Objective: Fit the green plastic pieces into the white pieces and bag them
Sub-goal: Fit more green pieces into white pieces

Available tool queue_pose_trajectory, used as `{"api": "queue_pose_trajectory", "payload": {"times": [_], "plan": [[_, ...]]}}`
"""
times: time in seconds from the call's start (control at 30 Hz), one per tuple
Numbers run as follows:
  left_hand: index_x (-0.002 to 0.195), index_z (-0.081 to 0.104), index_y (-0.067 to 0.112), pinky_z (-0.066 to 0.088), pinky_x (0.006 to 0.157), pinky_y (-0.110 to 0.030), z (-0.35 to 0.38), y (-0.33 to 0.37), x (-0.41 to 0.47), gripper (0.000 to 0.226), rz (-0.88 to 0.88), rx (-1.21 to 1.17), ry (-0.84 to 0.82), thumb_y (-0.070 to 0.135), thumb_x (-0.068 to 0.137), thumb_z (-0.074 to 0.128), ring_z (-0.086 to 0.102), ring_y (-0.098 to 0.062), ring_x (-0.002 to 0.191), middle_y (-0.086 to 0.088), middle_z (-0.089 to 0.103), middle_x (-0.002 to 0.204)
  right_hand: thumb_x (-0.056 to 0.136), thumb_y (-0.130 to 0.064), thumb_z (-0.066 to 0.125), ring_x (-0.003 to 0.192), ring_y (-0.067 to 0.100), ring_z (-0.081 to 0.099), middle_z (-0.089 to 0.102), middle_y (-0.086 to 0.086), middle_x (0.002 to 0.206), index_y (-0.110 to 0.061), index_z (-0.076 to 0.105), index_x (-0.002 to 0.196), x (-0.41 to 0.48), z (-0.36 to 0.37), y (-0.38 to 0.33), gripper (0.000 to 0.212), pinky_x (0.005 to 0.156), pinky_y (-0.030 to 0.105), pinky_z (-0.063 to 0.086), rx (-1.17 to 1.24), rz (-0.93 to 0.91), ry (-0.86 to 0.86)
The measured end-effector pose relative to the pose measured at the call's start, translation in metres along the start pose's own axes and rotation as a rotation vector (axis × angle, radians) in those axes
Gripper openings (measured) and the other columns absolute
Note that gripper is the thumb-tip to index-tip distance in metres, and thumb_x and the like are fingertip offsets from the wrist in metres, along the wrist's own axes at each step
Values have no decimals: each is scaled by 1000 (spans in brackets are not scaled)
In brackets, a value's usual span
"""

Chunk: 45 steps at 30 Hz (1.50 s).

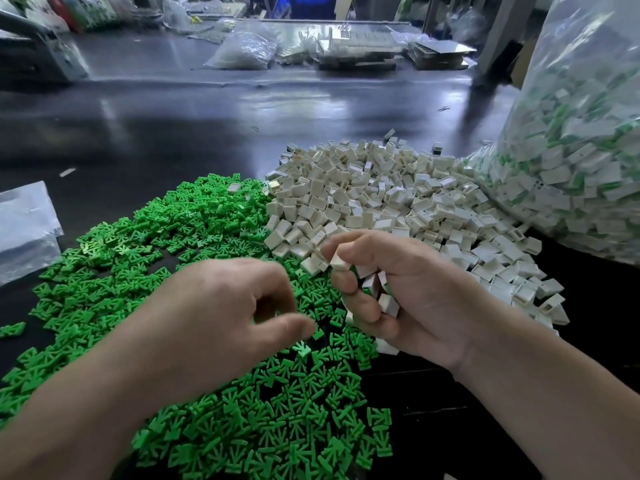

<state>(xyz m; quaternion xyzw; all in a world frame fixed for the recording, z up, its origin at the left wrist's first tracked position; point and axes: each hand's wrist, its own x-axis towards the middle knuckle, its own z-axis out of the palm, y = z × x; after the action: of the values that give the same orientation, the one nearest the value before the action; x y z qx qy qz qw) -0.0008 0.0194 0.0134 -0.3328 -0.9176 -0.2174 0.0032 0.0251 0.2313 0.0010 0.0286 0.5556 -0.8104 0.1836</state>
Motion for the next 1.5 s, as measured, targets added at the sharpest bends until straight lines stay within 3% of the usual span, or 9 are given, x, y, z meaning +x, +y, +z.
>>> {"api": "queue_pose_trajectory", "payload": {"times": [0.17, 0.5, 0.67, 0.93, 1.13, 1.27, 1.33, 1.4, 1.5], "plan": [[89, 49, 49, 34, 57, -17, 7, 4, -2, 58, -8, 253, -113, 91, 61, 22, 46, 9, 71, 26, 51, 83, 79, -12, 59, 46, 13, 45, 60, 7, 75, -19, 75, 88, 2, -3, -1, 20, 36, 18, 32, 35, -24, -8], [115, 46, 41, 40, 83, -22, 20, 14, 4, 35, 50, 321, -154, 65, 90, 40, 41, -2, 97, 20, 43, 99, 82, -17, 70, 45, 13, 47, 65, 10, 79, -21, 75, 88, -4, -5, -4, 8, 33, 18, 34, 28, -36, -4], [106, 48, 38, 30, 77, -22, 23, 16, 8, 25, 79, 321, -176, 57, 92, 40, 33, -4, 90, 16, 38, 92, 78, -18, 74, 44, 12, 45, 60, 9, 74, -20, 74, 88, -3, -5, -4, 10, 32, 18, 33, 42, -20, 16], [96, 40, 39, 32, 74, -27, 27, 14, 3, 30, 100, 274, -163, 68, 87, 41, 35, -6, 86, 18, 33, 84, 80, -17, 73, 46, 14, 46, 60, 8, 74, -18, 73, 89, -2, -4, -4, 9, 33, 19, 33, 16, -29, 8], [84, 35, 40, 33, 63, -10, 27, 11, -2, 25, 51, 94, -41, 59, 86, 51, 40, 10, 80, 22, 46, 87, 85, -16, 75, 45, 14, 46, 61, 7, 74, -20, 74, 88, -3, 0, 0, 6, 34, 18, 34, -51, -24, 18], [83, 52, 39, 42, 51, -13, 17, 13, 3, 20, -54, -245, 201, 57, 78, 58, 56, 0, 66, 25, 60, 83, 92, -14, 69, 45, 13, 47, 62, 5, 74, -20, 75, 89, -2, 1, -1, 8, 35, 18, 34, -130, -29, 36], [84, 60, 38, 47, 47, -17, 14, 11, 4, 23, -120, -441, 297, 60, 78, 62, 57, -6, 54, 13, 64, 71, 93, -17, 70, 45, 12, 49, 62, 4, 73, -19, 75, 89, -3, 2, -1, 7, 34, 18, 35, -180, -62, 25], [87, 65, 33, 54, 51, -30, 12, 12, 6, 23, -164, -638, 301, 54, 81, 68, 61, -14, 57, 2, 66, 68, 91, -23, 72, 46, 12, 50, 63, 3, 74, -19, 74, 90, -5, 3, 1, 5, 35, 19, 36, -204, -102, 13], [84, 69, 29, 53, 53, -24, 11, 13, 7, 14, -179, -828, 299, 40, 76, 70, 65, -14, 60, -1, 68, 68, 86, -30, 71, 45, 11, 50, 63, 3, 74, -20, 73, 89, -7, 5, 1, 11, 35, 19, 36, -198, -146, -6]]}}
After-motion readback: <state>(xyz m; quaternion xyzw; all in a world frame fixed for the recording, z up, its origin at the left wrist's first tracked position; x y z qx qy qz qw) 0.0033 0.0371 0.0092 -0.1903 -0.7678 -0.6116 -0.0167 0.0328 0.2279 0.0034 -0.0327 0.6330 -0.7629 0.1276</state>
